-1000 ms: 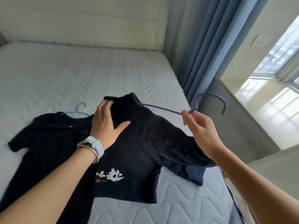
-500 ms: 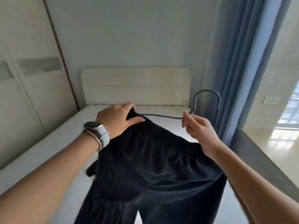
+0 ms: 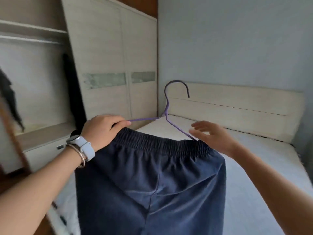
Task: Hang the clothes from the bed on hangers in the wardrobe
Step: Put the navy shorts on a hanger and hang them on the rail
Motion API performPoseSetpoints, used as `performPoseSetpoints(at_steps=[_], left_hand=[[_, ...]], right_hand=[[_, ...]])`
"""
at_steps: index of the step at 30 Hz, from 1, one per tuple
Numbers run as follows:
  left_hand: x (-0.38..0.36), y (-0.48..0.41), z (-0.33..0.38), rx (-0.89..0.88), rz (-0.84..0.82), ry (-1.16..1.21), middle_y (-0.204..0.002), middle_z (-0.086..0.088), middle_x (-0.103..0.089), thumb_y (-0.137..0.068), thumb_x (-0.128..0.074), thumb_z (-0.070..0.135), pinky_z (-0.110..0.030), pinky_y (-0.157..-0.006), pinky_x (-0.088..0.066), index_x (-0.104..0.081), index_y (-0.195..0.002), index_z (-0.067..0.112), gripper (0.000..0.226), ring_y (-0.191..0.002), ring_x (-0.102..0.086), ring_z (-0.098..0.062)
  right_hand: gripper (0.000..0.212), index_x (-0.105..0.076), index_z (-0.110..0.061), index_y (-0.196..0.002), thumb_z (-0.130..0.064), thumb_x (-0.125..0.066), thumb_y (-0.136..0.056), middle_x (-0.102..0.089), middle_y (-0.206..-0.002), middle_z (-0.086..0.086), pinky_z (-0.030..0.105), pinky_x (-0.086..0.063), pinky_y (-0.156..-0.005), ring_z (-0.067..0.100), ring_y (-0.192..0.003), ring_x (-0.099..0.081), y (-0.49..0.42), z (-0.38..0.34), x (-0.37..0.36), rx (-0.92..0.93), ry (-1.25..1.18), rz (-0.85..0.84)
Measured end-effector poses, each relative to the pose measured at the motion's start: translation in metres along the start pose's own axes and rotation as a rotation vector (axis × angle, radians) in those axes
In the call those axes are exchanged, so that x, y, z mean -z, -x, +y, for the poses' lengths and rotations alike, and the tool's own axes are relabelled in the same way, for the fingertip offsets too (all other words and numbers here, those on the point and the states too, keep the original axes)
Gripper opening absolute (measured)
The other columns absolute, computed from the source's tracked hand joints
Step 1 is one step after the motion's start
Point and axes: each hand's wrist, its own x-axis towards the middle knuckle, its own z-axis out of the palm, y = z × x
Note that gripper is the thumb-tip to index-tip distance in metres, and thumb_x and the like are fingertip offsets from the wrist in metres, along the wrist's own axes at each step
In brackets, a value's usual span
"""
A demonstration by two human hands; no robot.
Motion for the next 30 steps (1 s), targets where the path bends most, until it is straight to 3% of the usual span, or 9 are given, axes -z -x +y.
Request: performPoseSetpoints(at_steps=[2,5,9,13,16,21,24,27,30], left_hand=[[0.025,0.017,-0.028,0.064,0.027,-0.036,-0.078,-0.001,-0.071,-0.069,-0.021,0.067,-0.032,-0.064,-0.045,-0.071,-0.081,0.015,0.073,-0.077,-0.062,-0.024],[0.064,0.041,-0.068,0.166,0.039,-0.070,-0.060,0.007,-0.059,-0.072,-0.027,0.064,-0.025,-0.054,-0.036,-0.072,-0.082,0.014,0.068,-0.066,-0.054,-0.023],[0.114,0.070,-0.130,0.316,0.086,-0.117,-0.074,-0.008,-0.070,-0.084,-0.050,0.049,-0.034,-0.061,-0.043,-0.073,-0.085,0.014,0.042,-0.074,-0.060,-0.030],[0.156,0.092,-0.197,0.336,0.093,-0.082,-0.077,-0.012,-0.071,-0.087,-0.056,0.038,-0.036,-0.071,-0.050,-0.073,-0.084,0.009,0.033,-0.076,-0.063,-0.029],[0.184,0.104,-0.247,0.344,0.061,-0.108,-0.081,-0.007,-0.069,-0.088,-0.055,0.032,-0.023,-0.069,-0.045,-0.073,-0.089,0.008,0.031,-0.078,-0.060,-0.021],[0.217,0.128,-0.319,0.376,0.042,-0.320,-0.097,-0.002,-0.059,-0.092,-0.046,0.033,-0.025,-0.077,-0.036,-0.067,-0.097,0.008,0.033,-0.089,-0.052,-0.019],[0.217,0.146,-0.336,0.273,0.113,-0.528,-0.116,-0.005,-0.061,-0.088,-0.038,0.038,-0.039,-0.092,-0.041,-0.062,-0.109,0.013,0.041,-0.106,-0.053,-0.027],[0.204,0.163,-0.350,0.045,-0.022,-0.619,-0.126,0.000,-0.059,-0.087,-0.038,0.046,-0.037,-0.102,-0.030,-0.053,-0.121,0.020,0.046,-0.117,-0.046,-0.019],[0.206,0.164,-0.373,0.193,-0.304,-0.522,-0.129,-0.001,-0.057,-0.086,-0.035,0.056,-0.035,-0.103,-0.036,-0.048,-0.130,0.016,0.061,-0.118,-0.052,-0.021]], right_hand=[[0.045,-0.058,-0.019,-0.119,-0.037,-0.068,-0.079,-0.059,-0.113,-0.003,0.028,-0.041,-0.100,0.011,-0.106,-0.054,-0.011,-0.016,-0.035,0.138,0.059,0.034],[0.052,-0.054,-0.021,-0.123,-0.039,-0.069,-0.077,-0.055,-0.105,-0.008,0.014,-0.035,-0.086,0.009,-0.099,-0.052,-0.026,-0.062,-0.091,0.333,0.118,-0.072],[0.015,-0.063,-0.027,-0.084,-0.042,-0.062,-0.082,-0.057,-0.068,-0.008,0.008,-0.037,-0.060,0.006,-0.064,-0.051,-0.051,-0.143,-0.159,0.385,0.016,-0.222],[0.020,-0.059,-0.026,-0.072,-0.040,-0.056,-0.087,-0.059,-0.062,-0.008,0.010,-0.040,-0.059,-0.003,-0.052,-0.051,-0.068,-0.240,-0.237,0.489,-0.179,-0.362],[0.026,-0.065,-0.009,-0.080,-0.030,-0.053,-0.091,-0.045,-0.047,-0.008,0.010,-0.030,-0.041,0.004,-0.040,-0.035,-0.078,-0.310,-0.293,0.413,-0.379,-0.454],[0.033,-0.061,-0.017,-0.065,-0.029,-0.049,-0.094,-0.032,-0.028,-0.013,0.011,-0.020,-0.031,0.003,-0.027,-0.025,-0.092,-0.374,-0.375,0.318,-0.457,-0.550],[0.029,-0.061,-0.017,-0.066,-0.027,-0.053,-0.092,-0.032,-0.036,-0.012,0.012,-0.019,-0.032,0.003,-0.031,-0.023,-0.099,-0.407,-0.408,0.333,-0.511,-0.611],[0.026,-0.062,-0.015,-0.069,-0.022,-0.053,-0.092,-0.034,-0.045,-0.007,0.013,-0.020,-0.034,0.003,-0.034,-0.025,-0.105,-0.439,-0.440,0.408,-0.514,-0.683],[0.023,-0.065,-0.004,-0.085,-0.021,-0.051,-0.093,-0.037,-0.053,-0.003,0.012,-0.023,-0.034,0.001,-0.035,-0.030,-0.113,-0.468,-0.472,0.445,-0.461,-0.700]])
